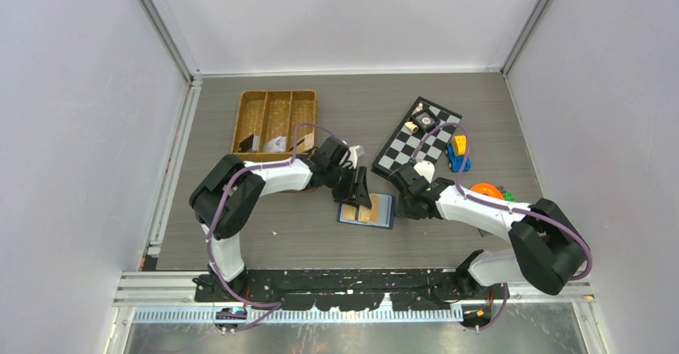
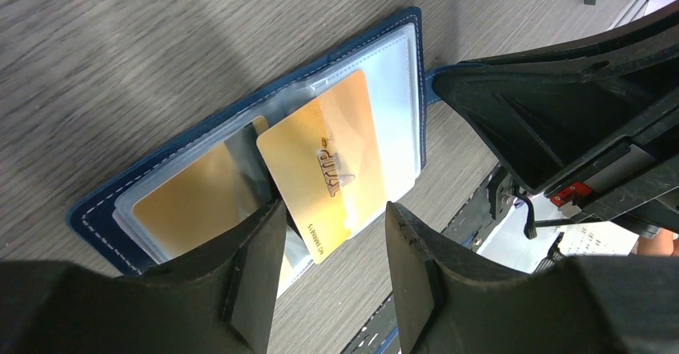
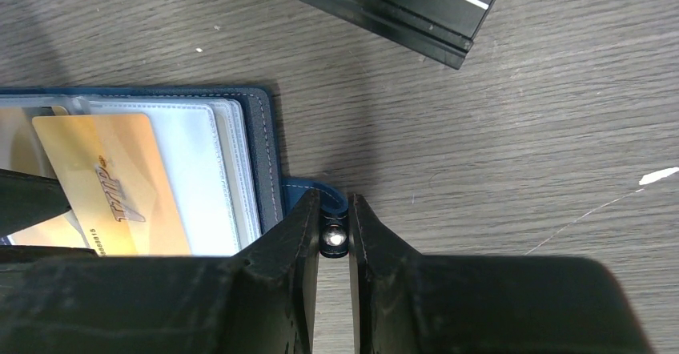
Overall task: Put the credit cards into the card holder
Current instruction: Insert the credit card into the card holder.
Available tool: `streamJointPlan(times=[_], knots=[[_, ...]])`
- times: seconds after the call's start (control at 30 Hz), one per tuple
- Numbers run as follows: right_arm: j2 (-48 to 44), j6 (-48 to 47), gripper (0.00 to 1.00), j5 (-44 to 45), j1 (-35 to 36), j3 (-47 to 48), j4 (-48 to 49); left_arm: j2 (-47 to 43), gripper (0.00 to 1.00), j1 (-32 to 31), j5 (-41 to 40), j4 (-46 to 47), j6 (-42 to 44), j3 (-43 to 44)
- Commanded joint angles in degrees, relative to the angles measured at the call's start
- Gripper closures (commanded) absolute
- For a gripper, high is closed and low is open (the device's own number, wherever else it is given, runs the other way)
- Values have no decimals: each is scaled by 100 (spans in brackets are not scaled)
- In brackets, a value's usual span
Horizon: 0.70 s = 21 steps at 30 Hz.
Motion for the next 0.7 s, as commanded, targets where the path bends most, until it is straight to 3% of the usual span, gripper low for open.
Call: streamJointPlan(times=[0.0,0.67], knots=[[-52,132,99,155,17,-84,154,189,49,-121,-93,-42,-16,165],[6,268,99,30,7,-258,464,287,50,-326,3,387,-317,236]])
